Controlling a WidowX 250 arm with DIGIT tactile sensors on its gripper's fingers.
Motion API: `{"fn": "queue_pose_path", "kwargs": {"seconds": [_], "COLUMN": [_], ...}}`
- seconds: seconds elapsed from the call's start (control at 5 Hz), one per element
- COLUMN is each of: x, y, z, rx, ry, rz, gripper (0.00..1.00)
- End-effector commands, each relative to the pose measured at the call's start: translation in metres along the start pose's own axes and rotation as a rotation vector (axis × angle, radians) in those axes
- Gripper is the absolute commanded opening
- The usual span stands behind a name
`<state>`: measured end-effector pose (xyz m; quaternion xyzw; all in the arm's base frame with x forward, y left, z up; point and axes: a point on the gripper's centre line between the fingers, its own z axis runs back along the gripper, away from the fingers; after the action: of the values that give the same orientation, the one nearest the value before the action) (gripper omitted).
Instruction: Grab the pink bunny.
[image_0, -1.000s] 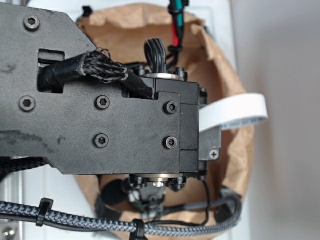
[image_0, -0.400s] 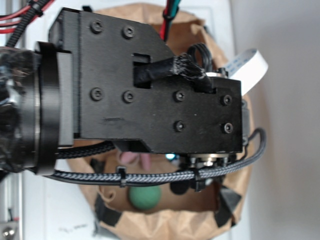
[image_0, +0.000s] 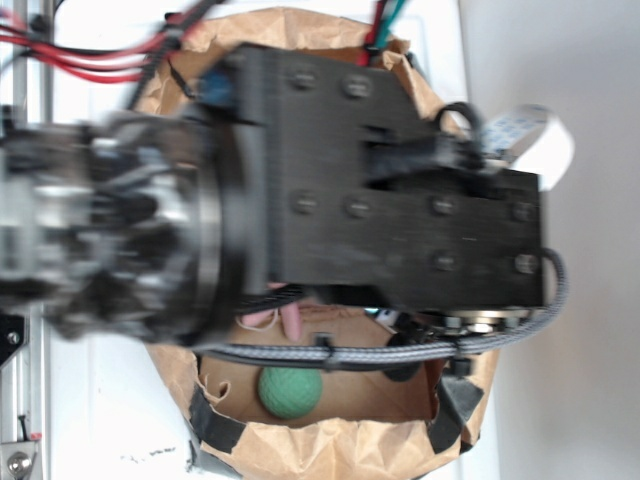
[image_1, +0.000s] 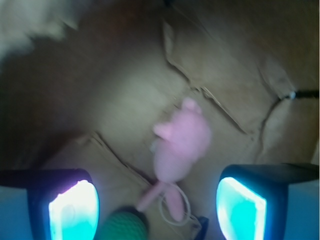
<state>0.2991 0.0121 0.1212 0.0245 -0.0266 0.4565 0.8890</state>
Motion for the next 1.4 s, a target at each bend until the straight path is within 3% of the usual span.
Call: {"fn": "queue_pose_path", "kwargs": {"seconds": [0.0,0.2,0.4,0.6,0.8,1.2], "x": [0.01,0.01,0.007,0.003,0.008,-0.011], "y": [0.0,0.0,0.012,0.03,0.036,0.041], "z": [0.015,0.015,0.003,0.001,0.008,-0.006], "rx": [-0.04,-0.04,-0.101,-0.112,-0.17,-0.26], "ry": [-0.036,-0.036,-0.003,0.025,0.026,-0.007], "rz": [0.023,0.023,0.118,0.12,0.139,0.115], "gripper": [1.0,1.0,1.0,1.0,1.0,1.0]}}
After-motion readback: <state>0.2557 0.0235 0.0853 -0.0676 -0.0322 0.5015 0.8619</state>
